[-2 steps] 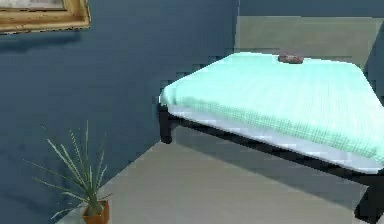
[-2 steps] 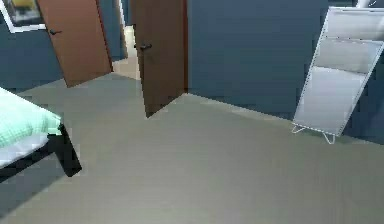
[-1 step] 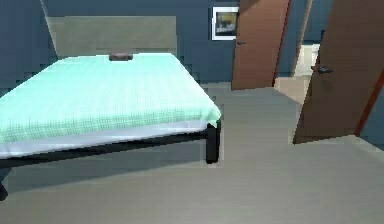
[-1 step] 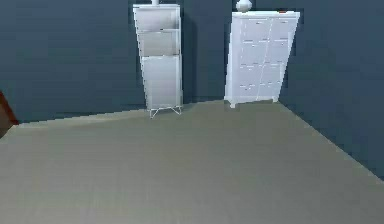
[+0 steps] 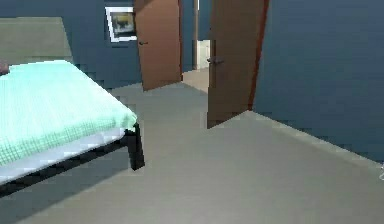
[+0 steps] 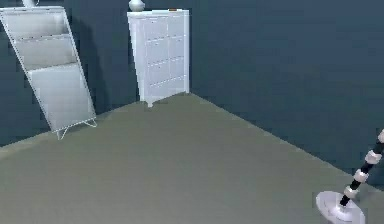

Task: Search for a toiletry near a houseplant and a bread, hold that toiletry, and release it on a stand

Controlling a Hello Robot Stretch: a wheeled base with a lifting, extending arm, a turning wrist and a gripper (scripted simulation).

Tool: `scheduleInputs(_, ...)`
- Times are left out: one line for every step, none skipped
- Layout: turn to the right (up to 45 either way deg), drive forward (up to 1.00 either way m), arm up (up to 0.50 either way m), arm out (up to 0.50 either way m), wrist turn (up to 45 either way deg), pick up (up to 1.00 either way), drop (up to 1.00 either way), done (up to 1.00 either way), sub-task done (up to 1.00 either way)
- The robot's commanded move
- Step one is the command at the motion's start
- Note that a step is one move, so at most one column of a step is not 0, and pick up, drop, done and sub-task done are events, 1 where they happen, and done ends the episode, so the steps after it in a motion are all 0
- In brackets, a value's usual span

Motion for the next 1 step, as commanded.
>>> scheduleInputs(0.0, 1.00, 0.00, 0.00, 0.0, 0.00, 0.00, 0.00, 0.00)
